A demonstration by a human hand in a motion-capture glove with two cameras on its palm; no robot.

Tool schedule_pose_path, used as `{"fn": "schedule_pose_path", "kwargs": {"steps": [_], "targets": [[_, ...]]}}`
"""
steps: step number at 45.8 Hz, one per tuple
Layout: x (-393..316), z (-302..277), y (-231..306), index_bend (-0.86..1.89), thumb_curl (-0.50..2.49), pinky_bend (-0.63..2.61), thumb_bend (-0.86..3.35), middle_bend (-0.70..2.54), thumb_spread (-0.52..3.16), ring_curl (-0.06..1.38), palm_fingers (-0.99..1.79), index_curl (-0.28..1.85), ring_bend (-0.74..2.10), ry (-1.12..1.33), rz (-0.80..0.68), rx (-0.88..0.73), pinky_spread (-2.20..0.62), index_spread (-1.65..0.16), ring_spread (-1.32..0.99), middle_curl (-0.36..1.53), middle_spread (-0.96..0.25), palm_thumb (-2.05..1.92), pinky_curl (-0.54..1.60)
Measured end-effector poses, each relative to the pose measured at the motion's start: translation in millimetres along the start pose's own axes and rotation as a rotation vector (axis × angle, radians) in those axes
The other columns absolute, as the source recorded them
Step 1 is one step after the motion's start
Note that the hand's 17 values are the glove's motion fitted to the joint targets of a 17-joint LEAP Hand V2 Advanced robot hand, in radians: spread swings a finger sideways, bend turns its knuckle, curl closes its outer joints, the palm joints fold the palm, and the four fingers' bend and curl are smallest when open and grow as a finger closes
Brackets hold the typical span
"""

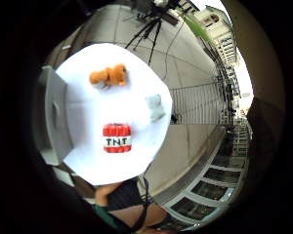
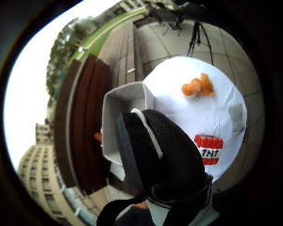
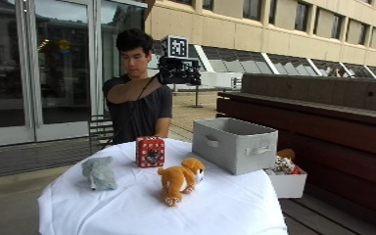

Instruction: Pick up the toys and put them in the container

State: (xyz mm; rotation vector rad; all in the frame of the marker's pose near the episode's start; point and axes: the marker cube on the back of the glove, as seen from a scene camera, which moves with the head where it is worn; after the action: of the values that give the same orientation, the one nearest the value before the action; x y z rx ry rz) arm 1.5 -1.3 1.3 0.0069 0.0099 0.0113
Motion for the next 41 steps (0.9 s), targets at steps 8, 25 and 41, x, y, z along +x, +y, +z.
{"fn": "schedule_pose_path", "kwargs": {"steps": [8, 25, 41], "targets": [[2, 1, 4, 0.14, 0.01, 0.59, -0.06, 0.2, 0.86, 0.07, 0.11, 0.07, 0.22, 0.009, -0.002, -0.003, -0.02, -0.23, -0.17, 0.1, -0.08, -0.09, 0.19], [40, 35, 23, 0.13, 0.04, 0.68, -0.1, 0.22, 1.09, 0.15, 0.01, 0.15, 0.27, 0.032, -0.021, -0.087, -0.02, -0.3, -0.24, 0.21, -0.11, -0.15, 0.27], [89, 154, 90, 0.11, 0.07, 0.82, -0.1, 0.2, 0.98, 0.19, -0.07, 0.17, 0.25, 0.037, -0.01, -0.182, 0.04, -0.3, -0.21, 0.28, -0.11, -0.15, 0.32]]}}
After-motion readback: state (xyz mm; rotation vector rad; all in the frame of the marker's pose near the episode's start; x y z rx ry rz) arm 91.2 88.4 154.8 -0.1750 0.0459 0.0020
